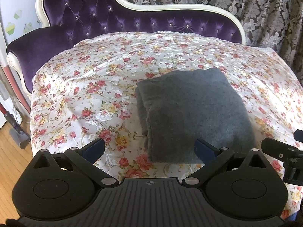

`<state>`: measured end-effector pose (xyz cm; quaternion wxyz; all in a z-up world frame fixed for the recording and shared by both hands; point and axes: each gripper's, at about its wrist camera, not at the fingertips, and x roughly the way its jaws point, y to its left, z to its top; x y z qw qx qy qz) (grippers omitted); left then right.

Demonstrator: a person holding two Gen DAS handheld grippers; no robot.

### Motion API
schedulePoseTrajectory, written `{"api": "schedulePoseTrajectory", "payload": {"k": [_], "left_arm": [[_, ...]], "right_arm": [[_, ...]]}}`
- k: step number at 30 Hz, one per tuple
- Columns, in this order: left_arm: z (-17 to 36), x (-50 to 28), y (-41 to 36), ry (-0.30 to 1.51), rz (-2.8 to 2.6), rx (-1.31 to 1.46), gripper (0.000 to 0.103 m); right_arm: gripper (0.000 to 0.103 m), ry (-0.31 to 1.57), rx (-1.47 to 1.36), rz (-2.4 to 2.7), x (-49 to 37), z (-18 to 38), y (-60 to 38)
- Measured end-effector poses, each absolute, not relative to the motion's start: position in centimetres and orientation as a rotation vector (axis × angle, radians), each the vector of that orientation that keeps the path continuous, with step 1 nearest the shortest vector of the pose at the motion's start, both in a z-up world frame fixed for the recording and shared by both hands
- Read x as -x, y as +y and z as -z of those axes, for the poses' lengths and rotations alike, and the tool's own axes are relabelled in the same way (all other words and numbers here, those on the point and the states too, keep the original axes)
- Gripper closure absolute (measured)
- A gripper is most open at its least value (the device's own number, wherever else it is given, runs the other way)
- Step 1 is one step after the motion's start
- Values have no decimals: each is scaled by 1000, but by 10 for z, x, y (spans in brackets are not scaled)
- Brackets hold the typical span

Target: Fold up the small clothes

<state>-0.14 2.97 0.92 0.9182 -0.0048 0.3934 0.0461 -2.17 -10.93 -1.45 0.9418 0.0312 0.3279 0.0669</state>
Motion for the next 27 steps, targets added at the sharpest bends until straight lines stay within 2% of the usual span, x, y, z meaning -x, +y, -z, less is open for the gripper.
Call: {"api": "schedulePoseTrajectory", "payload": {"k": [27], "left_arm": [[-6,2,25,828,-86,12,1]], "right_arm": [[1,726,-118,-141,19,24,-112]]}}
